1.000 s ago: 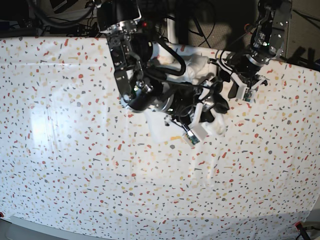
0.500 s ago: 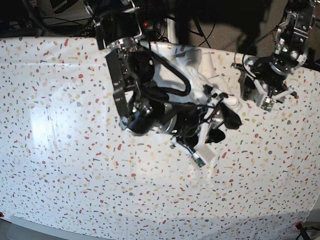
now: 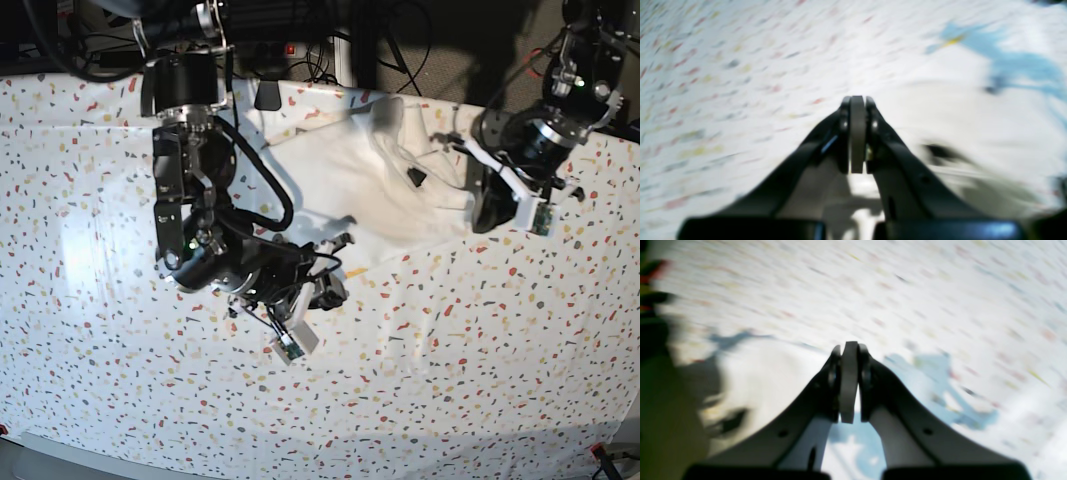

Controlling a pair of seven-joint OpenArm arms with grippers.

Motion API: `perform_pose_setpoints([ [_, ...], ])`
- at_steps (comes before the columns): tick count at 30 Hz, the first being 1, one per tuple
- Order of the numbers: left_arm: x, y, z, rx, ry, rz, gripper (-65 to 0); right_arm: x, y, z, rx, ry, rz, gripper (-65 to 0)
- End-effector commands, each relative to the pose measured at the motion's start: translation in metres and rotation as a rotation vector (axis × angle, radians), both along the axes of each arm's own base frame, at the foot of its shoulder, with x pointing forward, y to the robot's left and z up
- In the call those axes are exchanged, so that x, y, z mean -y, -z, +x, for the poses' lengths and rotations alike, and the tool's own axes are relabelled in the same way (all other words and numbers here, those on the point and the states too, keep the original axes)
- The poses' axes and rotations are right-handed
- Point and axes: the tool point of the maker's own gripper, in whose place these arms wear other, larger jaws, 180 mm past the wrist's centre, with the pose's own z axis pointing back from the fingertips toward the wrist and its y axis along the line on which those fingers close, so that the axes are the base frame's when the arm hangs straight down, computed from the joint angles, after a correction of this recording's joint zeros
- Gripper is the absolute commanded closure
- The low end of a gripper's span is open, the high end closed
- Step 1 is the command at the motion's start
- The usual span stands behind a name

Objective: Fold the T-shirt properly

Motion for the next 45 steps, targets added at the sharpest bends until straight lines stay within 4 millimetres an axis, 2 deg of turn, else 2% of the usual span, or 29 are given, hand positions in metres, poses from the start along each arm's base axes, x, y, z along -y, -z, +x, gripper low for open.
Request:
perform_pose_setpoints([
  [1,0.014,-0.014,-0.003,0.04,0.03,-0.063,0.0,-0.003,-0.015,0.01,0.053,-0.002,0.03,0.0],
  [5,0.05,-0.014,-0.019,0.0,0.083,-0.215,0.0,0.0,0.005,0.016,0.033,0.023,0.032,0.0],
  [8,0.068,-0.014,-0.026,-0.036,0.103,-0.291,0.0,0.004,0.023,0.02,0.009,0.039,0.009,0.0],
  [12,0.091,-0.016,-0.035,-0.08,0.158,-0.36,0.0,0.004,0.034,0.03,-0.009,0.05,0.016,0.0],
  [17,0.133,-0.015,-0.056,-0.122,0.272,-0.383,0.0,0.007,0.05,0.04,-0.047,0.056,-0.027,0.0],
  [20,0.148,0.001,-0.069,-0.137,0.322,-0.275,0.0,0.008,0.053,0.043,-0.057,0.058,-0.031,0.0],
  [22,0.147,0.026,-0.075,-0.193,0.309,-0.206,0.0,0.009,0.055,0.042,-0.06,0.058,-0.042,0.0],
  [26,0.119,0.082,-0.071,-0.263,0.195,-0.031,0.0,0.013,0.058,0.043,-0.059,0.061,-0.07,0.0],
  [29,0.088,0.102,-0.062,-0.262,0.089,0.086,0.0,0.014,0.058,0.043,-0.058,0.061,-0.07,0.0],
  [37,0.005,0.103,-0.035,-0.212,-0.14,0.245,0.0,0.016,0.062,0.04,-0.077,0.058,-0.09,0.0],
  [42,-0.043,0.085,-0.015,-0.121,-0.271,0.265,0.0,0.019,0.071,0.034,-0.116,0.053,-0.12,0.0],
  [45,-0.058,0.072,-0.006,-0.043,-0.312,0.263,0.0,0.017,0.079,0.025,-0.138,0.048,-0.11,0.0],
])
